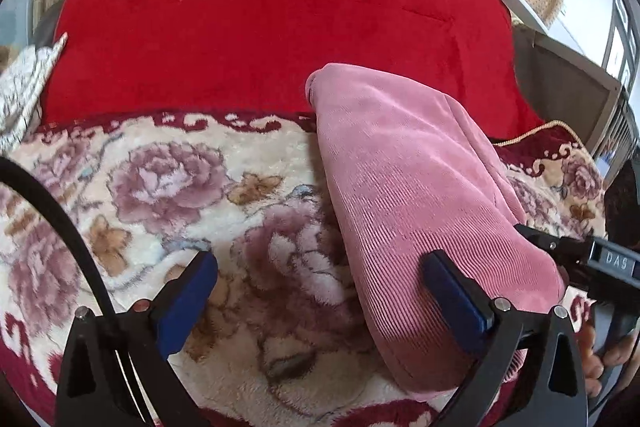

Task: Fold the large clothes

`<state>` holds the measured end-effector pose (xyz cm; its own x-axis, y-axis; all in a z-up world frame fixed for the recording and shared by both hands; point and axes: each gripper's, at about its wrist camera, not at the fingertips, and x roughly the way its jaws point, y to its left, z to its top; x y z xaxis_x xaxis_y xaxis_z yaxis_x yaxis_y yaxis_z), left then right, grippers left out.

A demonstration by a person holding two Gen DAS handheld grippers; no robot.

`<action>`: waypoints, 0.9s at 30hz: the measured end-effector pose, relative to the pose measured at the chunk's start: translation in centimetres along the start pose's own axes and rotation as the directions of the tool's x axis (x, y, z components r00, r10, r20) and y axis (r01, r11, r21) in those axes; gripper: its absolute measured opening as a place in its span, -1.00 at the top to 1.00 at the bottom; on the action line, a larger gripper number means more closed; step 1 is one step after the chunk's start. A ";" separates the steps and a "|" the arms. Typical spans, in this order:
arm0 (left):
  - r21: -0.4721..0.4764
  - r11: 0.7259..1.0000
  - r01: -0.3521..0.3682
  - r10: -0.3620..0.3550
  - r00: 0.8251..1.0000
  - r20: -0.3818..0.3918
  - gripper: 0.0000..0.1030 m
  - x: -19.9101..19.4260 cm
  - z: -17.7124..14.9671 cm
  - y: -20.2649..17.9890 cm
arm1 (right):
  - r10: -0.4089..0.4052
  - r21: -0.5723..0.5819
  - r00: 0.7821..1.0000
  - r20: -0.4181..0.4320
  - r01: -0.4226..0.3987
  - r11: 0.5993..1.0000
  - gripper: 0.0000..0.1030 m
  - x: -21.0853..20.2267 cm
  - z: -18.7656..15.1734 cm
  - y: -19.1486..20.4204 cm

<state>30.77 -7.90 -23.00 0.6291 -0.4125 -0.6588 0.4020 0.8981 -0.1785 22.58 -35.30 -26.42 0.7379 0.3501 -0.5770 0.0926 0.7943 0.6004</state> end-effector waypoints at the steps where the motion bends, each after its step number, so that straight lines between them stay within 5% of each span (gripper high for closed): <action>1: -0.014 1.000 0.012 -0.013 1.000 -0.006 -1.00 0.1 0.0 0.2 | -0.003 -0.001 1.000 0.000 0.003 1.000 -0.11 0.0 0.0 0.1; 12: -0.011 0.999 0.034 -0.035 0.999 -0.020 -1.00 -0.7 0.6 0.7 | -0.018 0.041 0.999 -0.032 0.019 0.999 -0.11 -0.8 0.2 0.1; 16: -0.080 0.994 0.071 -0.070 0.997 0.013 -1.00 -2.3 2.7 1.0 | -0.016 0.028 0.998 0.057 0.014 1.000 -0.11 -3.6 0.7 0.7; 22: 0.057 0.991 -0.118 0.118 0.993 0.001 -1.00 -0.9 6.3 -0.6 | 0.021 -0.004 0.982 0.186 -0.021 1.000 -0.16 -6.3 4.4 2.8; 27: 0.077 0.991 -0.109 0.116 0.989 -0.089 -1.00 2.7 4.1 0.3 | -0.034 0.007 0.993 0.110 0.034 0.999 -0.16 -1.7 8.0 3.7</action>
<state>35.33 -9.39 -21.87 0.6099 -0.2903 -0.7374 0.3807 0.9234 -0.0486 27.00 -36.94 -18.84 0.8031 0.2662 -0.5331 0.1223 0.8020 0.5846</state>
